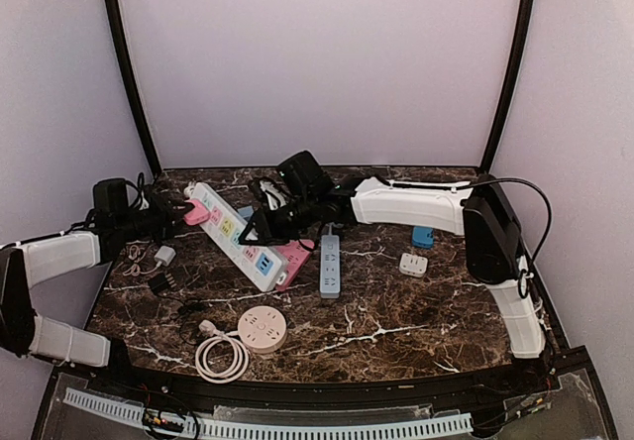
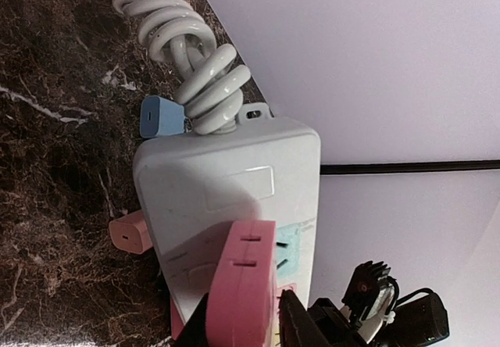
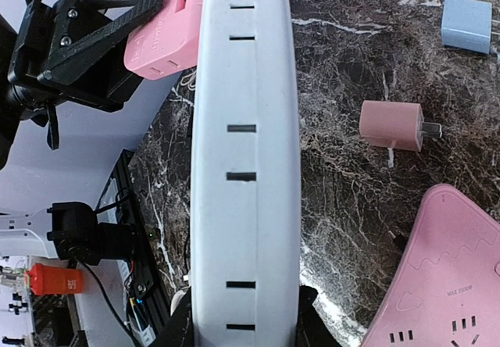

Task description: Pull the plug off the socket

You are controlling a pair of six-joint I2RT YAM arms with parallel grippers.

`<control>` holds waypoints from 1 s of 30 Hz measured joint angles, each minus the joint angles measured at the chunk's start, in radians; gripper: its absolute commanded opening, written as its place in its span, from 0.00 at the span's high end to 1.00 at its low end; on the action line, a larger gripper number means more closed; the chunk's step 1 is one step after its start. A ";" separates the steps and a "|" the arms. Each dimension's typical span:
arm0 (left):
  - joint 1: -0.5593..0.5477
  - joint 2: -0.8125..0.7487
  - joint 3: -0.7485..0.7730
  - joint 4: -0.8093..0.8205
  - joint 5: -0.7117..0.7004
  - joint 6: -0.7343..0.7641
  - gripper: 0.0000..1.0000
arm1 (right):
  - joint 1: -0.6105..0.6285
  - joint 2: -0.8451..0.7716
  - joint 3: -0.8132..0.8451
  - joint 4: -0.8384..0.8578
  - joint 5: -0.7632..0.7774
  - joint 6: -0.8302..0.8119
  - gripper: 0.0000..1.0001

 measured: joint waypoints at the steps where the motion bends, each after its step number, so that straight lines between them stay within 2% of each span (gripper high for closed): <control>1: 0.000 0.005 0.002 -0.009 0.000 0.000 0.74 | 0.007 -0.002 0.009 -0.016 0.018 -0.016 1.00; 8: 0.000 0.028 0.007 -0.020 0.006 0.004 0.79 | 0.036 -0.005 0.040 -0.091 0.130 -0.096 1.00; 14: 0.000 0.030 0.008 -0.021 0.014 0.002 0.99 | 0.057 -0.005 0.063 -0.145 0.219 -0.150 1.00; 21: 0.000 0.030 0.009 -0.039 0.010 0.003 1.00 | 0.079 -0.005 0.065 -0.161 0.332 -0.192 1.00; 30: -0.002 -0.011 0.011 -0.102 -0.014 0.019 1.00 | 0.064 -0.005 0.068 -0.162 0.274 -0.171 1.00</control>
